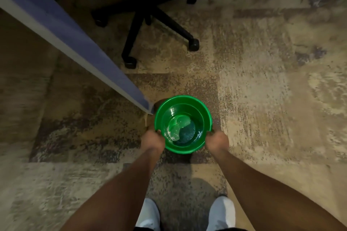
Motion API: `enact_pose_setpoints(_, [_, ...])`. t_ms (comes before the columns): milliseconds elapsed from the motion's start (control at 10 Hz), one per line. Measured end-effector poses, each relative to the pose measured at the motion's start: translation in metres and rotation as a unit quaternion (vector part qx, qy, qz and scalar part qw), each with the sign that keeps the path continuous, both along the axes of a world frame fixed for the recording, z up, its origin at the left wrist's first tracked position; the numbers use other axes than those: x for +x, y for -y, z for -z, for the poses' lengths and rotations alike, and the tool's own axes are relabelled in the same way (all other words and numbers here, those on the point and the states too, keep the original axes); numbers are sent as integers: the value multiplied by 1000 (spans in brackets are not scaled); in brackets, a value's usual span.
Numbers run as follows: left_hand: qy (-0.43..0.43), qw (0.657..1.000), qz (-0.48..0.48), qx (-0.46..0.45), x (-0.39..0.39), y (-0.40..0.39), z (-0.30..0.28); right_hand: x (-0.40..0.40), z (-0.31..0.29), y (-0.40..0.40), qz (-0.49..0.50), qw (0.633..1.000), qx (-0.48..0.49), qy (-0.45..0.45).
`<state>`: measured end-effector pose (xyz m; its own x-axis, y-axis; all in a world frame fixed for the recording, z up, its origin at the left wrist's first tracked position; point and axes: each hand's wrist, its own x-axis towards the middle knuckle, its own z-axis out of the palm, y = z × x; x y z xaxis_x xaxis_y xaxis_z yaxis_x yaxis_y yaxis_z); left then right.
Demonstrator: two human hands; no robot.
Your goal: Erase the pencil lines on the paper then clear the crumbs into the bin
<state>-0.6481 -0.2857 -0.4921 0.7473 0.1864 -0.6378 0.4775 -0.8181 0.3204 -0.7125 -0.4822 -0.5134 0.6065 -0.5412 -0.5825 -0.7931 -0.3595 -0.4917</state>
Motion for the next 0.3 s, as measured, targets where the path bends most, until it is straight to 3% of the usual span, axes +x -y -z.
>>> enact_pose_setpoints(100, [30,996,82,15,2,6,-24,-3,-24,-1,-125,987,-93,42])
enact_pose_setpoints(300, [111,974,194,-28,-2,26,-100,0,-109,-6,-247,949,-168,106])
